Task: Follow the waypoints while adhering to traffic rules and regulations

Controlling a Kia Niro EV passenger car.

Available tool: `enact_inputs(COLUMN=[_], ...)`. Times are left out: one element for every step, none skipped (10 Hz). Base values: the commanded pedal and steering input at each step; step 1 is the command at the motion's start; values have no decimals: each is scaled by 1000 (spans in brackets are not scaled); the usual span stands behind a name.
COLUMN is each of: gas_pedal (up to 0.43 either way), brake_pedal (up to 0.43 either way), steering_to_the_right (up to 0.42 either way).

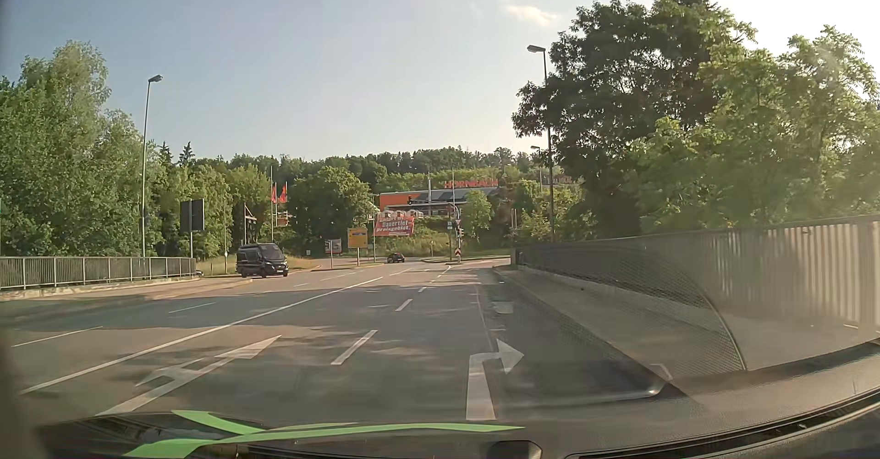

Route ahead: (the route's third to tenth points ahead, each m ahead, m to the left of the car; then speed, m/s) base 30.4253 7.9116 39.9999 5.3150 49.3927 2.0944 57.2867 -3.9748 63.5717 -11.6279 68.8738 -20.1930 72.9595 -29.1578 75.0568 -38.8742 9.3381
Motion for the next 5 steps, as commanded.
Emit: enact_inputs(gas_pedal=[59,59,67,67,67], brake_pedal=[0,0,0,0,0], steering_to_the_right=[-3,-8,-13,-14,-14])
